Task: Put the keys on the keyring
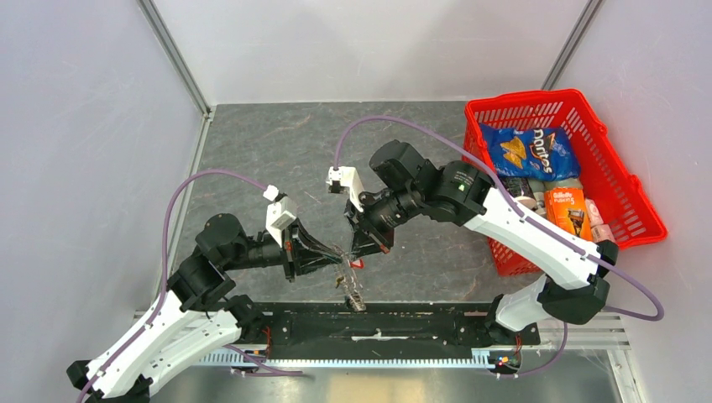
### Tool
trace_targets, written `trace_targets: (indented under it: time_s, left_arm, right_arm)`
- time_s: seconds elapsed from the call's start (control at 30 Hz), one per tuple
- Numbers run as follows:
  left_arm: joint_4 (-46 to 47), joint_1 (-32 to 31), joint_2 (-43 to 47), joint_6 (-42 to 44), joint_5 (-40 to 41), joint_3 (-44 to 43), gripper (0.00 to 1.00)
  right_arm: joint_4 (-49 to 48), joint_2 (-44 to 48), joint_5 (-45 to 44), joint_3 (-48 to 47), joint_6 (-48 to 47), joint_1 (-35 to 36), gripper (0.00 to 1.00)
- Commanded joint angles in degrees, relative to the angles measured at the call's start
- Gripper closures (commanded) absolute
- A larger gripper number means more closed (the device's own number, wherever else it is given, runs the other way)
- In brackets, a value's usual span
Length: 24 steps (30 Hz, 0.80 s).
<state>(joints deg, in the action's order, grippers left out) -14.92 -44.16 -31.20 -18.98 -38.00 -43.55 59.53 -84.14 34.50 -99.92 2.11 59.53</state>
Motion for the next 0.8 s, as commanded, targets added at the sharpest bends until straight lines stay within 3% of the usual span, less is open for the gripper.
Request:
trace_targets:
  time_s: [0.0, 0.77]
  left_arm:
    - [3.32, -0.11, 0.61, 1.69, -2.59, -2.07, 0.98]
    - [6.55, -0.13, 2.81, 0.62, -5.42, -0.66, 0.98]
  right_arm:
    - [-2.83, -0.45, 0.6, -2.91, 0.87, 0.25, 1.0]
    - [-3.02, 0.81, -0.39, -0.47, 1.26, 0.28, 1.0]
